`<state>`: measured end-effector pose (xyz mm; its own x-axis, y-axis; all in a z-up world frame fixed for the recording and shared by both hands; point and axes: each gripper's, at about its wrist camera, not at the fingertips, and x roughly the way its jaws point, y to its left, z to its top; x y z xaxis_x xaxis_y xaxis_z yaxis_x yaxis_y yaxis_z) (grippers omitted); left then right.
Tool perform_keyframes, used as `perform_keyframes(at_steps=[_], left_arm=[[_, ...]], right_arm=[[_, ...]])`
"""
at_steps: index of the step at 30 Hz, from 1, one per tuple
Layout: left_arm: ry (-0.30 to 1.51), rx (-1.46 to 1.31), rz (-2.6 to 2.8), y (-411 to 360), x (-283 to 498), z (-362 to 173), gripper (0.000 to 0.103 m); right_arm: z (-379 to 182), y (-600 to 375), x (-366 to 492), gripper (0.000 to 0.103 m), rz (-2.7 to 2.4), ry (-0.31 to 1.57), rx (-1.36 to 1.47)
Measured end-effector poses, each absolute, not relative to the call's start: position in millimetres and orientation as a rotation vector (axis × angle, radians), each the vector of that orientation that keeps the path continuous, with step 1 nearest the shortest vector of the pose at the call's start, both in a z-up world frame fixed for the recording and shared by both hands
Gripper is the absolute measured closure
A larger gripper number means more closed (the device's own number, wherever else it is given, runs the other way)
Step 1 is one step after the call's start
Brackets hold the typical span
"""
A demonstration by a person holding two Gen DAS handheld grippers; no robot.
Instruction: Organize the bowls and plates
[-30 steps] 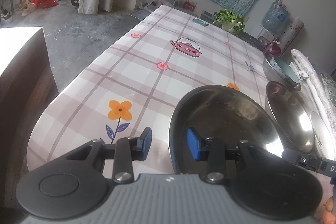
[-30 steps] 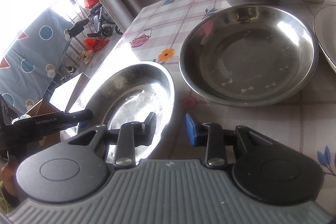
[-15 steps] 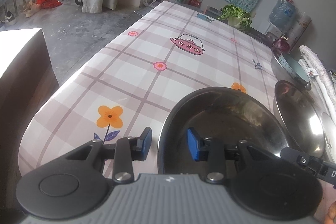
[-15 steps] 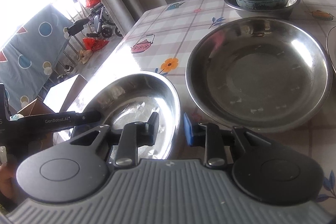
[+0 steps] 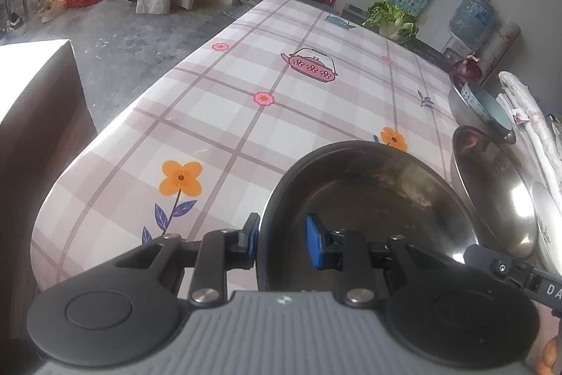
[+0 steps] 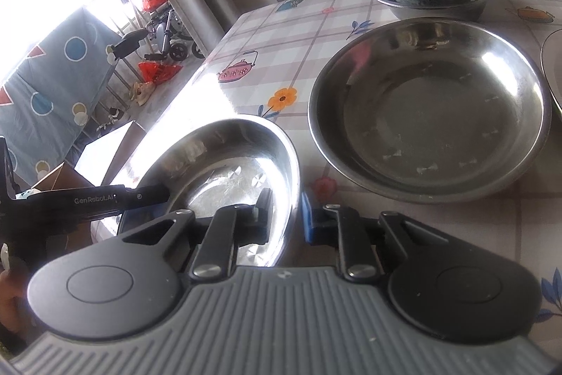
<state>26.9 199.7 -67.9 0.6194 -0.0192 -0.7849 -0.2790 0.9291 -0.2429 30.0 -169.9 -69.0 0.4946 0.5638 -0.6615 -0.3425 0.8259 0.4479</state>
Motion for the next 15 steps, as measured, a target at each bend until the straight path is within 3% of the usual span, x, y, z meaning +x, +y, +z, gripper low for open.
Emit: perform_keyframes(at_steps=[15], left_arm=[[0.907, -0.402, 0.145, 202, 10, -67, 0.074]], right_arm=[[-70, -169, 29, 0.086, 0.569, 0.904, 0.265]])
